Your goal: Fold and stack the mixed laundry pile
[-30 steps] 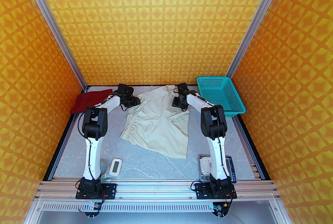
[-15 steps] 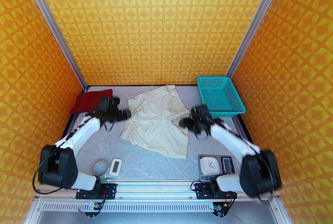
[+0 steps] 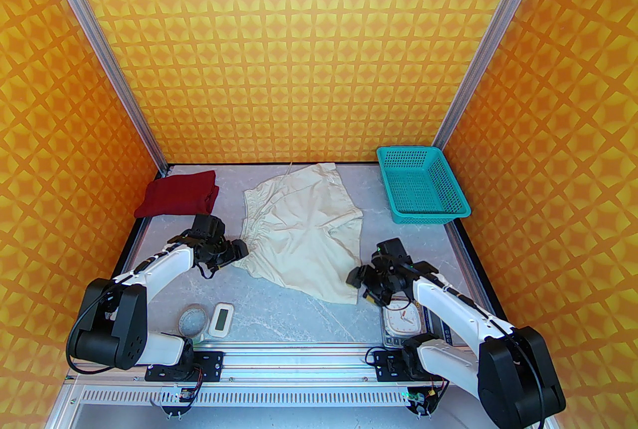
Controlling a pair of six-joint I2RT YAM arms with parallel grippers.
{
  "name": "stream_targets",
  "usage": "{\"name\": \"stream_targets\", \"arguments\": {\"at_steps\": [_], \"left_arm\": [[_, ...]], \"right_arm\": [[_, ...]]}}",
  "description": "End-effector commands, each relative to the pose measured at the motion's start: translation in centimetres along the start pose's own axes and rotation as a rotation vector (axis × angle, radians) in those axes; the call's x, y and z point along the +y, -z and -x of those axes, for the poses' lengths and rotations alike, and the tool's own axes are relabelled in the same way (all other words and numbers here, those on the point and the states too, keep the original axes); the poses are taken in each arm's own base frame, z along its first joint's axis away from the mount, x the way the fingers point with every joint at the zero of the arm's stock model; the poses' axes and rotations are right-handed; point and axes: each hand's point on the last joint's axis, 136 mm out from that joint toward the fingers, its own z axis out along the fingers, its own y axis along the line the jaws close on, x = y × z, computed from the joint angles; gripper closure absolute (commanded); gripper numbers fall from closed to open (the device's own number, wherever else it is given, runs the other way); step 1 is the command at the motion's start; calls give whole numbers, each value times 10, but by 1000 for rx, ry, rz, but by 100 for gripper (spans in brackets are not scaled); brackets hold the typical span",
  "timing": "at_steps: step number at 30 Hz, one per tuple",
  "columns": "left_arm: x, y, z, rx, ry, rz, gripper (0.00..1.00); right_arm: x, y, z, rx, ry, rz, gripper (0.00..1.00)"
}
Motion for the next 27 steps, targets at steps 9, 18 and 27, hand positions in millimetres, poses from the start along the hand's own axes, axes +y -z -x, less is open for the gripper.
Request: {"name": "stream_targets", "arguments": {"at_steps": [9, 18, 27], "left_arm": [[7, -15, -8, 24, 98, 11, 36], [-3, -26, -6, 27, 98, -3, 43], [-2, -28, 0, 4, 104, 11, 68]], "right_arm": [[1, -6, -25, 58, -46, 36, 38], [14, -12, -27, 63, -49, 91, 43], [21, -24, -16, 27, -66, 114, 55]]}}
